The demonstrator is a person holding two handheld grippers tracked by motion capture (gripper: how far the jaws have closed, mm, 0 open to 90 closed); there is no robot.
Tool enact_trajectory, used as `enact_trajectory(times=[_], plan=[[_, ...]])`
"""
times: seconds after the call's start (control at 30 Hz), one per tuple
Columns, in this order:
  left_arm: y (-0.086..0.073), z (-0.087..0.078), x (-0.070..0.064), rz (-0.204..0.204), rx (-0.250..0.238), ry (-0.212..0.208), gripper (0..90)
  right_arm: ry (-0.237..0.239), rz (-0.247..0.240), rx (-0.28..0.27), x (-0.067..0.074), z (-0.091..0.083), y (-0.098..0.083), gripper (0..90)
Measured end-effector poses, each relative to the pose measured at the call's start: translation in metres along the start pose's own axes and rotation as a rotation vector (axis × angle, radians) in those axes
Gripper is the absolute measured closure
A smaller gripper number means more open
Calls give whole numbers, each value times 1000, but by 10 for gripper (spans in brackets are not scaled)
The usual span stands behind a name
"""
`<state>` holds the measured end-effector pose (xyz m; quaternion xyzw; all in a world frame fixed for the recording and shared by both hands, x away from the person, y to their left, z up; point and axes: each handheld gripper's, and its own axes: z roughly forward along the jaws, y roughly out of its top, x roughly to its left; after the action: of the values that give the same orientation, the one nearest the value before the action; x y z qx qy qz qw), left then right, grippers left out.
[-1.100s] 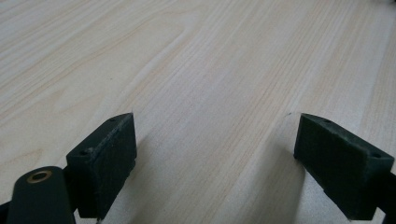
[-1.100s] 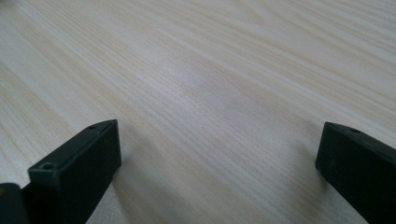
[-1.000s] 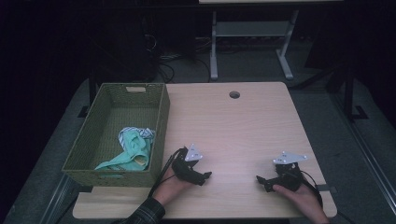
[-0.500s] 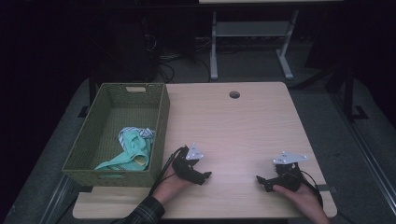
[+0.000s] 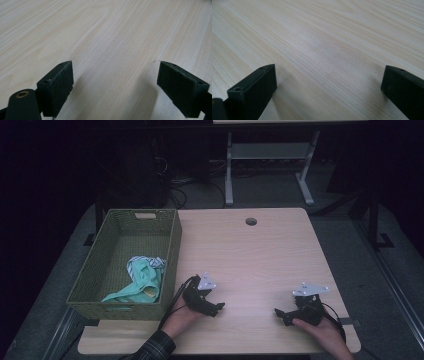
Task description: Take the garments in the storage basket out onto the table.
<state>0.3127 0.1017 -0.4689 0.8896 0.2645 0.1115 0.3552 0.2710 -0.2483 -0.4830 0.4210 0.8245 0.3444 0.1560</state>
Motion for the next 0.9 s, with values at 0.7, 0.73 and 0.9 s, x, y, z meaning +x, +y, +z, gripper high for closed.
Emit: enact_trajectory(times=[0.7, 0.73, 0.9], plan=[[6, -8, 5, -44, -42, -19, 131, 1, 2, 3, 0, 0, 0, 0], [6, -9, 5, -41, -43, -20, 131, 1, 2, 3, 0, 0, 0, 0], [9, -11, 6, -35, -38, -25, 132, 1, 2, 3, 0, 0, 0, 0]])
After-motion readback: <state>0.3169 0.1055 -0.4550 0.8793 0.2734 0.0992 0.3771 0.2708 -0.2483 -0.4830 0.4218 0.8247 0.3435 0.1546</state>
